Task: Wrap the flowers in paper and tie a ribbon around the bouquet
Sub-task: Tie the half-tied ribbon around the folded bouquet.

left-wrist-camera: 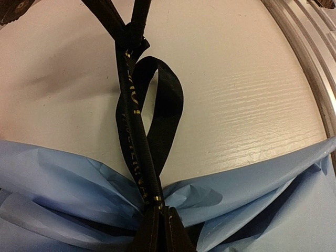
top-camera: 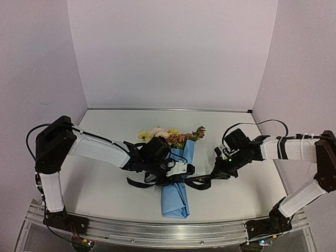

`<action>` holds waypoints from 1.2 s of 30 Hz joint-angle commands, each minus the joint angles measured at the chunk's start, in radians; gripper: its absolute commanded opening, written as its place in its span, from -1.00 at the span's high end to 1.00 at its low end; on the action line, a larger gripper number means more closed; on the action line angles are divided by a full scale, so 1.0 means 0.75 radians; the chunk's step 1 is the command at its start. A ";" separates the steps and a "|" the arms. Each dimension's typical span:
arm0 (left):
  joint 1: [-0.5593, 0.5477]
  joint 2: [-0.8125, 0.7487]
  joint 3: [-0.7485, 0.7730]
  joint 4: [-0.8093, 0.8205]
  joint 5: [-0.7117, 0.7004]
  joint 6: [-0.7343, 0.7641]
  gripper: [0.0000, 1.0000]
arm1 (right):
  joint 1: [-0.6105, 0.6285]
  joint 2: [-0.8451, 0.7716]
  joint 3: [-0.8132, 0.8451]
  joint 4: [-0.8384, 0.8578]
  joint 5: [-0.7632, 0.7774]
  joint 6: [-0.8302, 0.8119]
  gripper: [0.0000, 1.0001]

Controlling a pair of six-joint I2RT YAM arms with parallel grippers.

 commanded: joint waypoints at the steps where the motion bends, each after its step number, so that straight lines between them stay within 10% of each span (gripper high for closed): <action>1: 0.022 -0.053 -0.047 -0.167 0.006 -0.011 0.91 | -0.074 -0.044 -0.031 -0.087 0.098 -0.012 1.00; 29: 0.022 -0.105 -0.091 -0.133 0.026 -0.015 0.90 | -0.147 0.176 0.252 -0.251 0.048 -0.070 1.00; 36: 0.027 -0.184 -0.061 -0.035 0.022 -0.103 0.56 | -0.124 0.144 0.282 -0.329 0.019 -0.096 0.74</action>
